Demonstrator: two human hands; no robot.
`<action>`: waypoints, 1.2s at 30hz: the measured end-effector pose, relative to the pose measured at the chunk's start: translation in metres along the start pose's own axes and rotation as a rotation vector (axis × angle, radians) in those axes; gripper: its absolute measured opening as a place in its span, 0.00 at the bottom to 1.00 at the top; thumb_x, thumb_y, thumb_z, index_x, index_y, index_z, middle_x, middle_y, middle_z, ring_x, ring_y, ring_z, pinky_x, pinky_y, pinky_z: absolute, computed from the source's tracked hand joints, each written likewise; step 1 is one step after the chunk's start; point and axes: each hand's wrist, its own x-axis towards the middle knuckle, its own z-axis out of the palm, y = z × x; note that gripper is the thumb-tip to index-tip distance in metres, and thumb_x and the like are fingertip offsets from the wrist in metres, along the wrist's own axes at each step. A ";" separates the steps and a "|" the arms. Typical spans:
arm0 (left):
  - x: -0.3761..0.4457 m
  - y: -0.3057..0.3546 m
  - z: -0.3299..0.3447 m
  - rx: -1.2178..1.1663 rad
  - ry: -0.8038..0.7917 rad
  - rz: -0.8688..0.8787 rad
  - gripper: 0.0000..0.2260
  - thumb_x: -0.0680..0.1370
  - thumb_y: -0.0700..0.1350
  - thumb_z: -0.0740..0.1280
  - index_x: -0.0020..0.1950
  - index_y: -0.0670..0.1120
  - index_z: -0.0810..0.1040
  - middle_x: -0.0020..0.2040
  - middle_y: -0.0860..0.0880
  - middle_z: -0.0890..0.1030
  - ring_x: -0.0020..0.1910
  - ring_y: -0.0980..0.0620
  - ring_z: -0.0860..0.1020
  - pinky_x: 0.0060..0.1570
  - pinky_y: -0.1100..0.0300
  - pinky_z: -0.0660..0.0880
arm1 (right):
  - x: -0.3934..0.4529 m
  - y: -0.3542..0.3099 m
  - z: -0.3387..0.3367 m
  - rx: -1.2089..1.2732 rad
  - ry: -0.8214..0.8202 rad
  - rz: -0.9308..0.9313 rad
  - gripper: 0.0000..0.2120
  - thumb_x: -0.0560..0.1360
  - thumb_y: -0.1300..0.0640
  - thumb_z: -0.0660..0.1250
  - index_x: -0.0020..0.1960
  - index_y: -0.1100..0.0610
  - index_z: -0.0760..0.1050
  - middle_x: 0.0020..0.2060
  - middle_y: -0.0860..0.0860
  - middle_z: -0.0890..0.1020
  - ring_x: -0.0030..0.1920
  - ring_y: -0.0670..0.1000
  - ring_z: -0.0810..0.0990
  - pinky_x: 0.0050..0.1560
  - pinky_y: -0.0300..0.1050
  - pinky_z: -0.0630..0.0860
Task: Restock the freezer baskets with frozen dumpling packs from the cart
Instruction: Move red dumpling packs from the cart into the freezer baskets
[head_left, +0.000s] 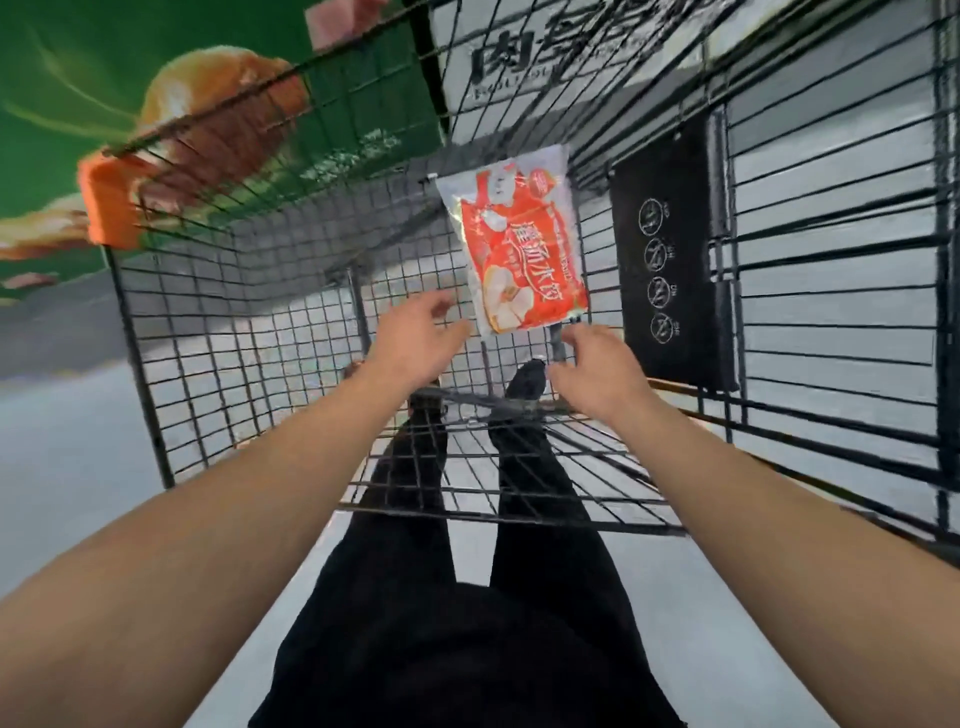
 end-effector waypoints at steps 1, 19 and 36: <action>0.009 0.001 0.005 -0.001 0.015 -0.022 0.20 0.81 0.49 0.65 0.71 0.44 0.74 0.69 0.47 0.77 0.68 0.49 0.75 0.68 0.57 0.67 | 0.011 0.002 0.003 -0.001 -0.026 -0.020 0.22 0.76 0.55 0.67 0.69 0.60 0.72 0.66 0.58 0.75 0.66 0.58 0.73 0.65 0.47 0.69; 0.174 -0.034 0.093 -0.318 0.060 -0.282 0.25 0.79 0.53 0.66 0.73 0.45 0.71 0.60 0.51 0.81 0.59 0.48 0.80 0.62 0.51 0.76 | 0.161 0.033 0.078 0.315 -0.034 0.162 0.04 0.78 0.56 0.67 0.51 0.55 0.73 0.43 0.45 0.72 0.46 0.50 0.72 0.48 0.42 0.68; 0.121 -0.109 0.100 -0.469 -0.200 -0.563 0.10 0.77 0.49 0.72 0.49 0.41 0.81 0.42 0.43 0.85 0.38 0.48 0.82 0.46 0.53 0.80 | 0.156 0.041 0.118 0.848 -0.076 0.614 0.13 0.75 0.54 0.68 0.57 0.59 0.75 0.48 0.54 0.82 0.47 0.54 0.82 0.58 0.57 0.80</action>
